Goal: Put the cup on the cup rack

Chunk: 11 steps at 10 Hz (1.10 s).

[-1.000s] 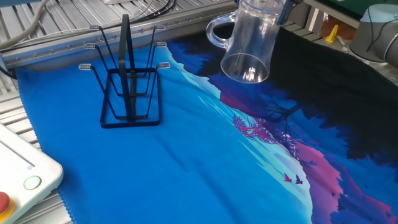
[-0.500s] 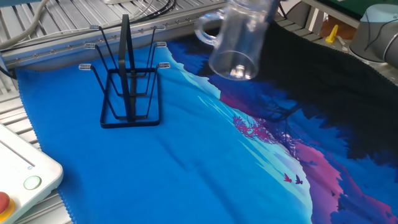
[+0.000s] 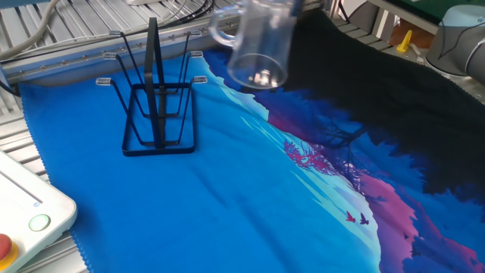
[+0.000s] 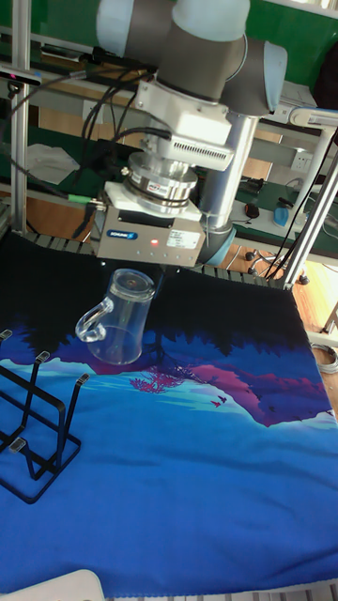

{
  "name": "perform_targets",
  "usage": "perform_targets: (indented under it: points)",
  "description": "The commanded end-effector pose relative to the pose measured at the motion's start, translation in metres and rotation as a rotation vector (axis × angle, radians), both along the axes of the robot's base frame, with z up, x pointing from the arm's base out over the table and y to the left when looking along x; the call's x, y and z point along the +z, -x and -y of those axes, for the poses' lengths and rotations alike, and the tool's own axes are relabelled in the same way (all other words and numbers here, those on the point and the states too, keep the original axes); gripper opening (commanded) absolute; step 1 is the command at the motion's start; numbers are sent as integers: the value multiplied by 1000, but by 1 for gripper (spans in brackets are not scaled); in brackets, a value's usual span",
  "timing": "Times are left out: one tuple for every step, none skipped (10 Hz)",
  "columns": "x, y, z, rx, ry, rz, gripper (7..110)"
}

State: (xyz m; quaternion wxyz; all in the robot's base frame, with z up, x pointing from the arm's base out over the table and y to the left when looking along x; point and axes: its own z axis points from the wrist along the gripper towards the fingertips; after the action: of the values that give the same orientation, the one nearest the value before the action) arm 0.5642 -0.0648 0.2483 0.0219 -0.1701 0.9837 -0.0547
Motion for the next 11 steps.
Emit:
perform_targets:
  points:
    - [-6,-26,18,31,3,8,22]
    - [-8,-32,25,35,21,11,22]
    - [-8,-35,30,40,36,19,22]
    - [-6,-37,33,41,39,25,22]
    - [-3,-38,37,41,39,28,22]
    - [-2,-40,37,41,33,28,22]
    - [-2,-38,37,38,32,26,22]
    - [0,-33,36,37,24,15,22]
    - [4,-26,42,45,36,5,22]
    - [6,-17,48,59,38,-8,22]
    - [6,-11,54,76,45,-15,22]
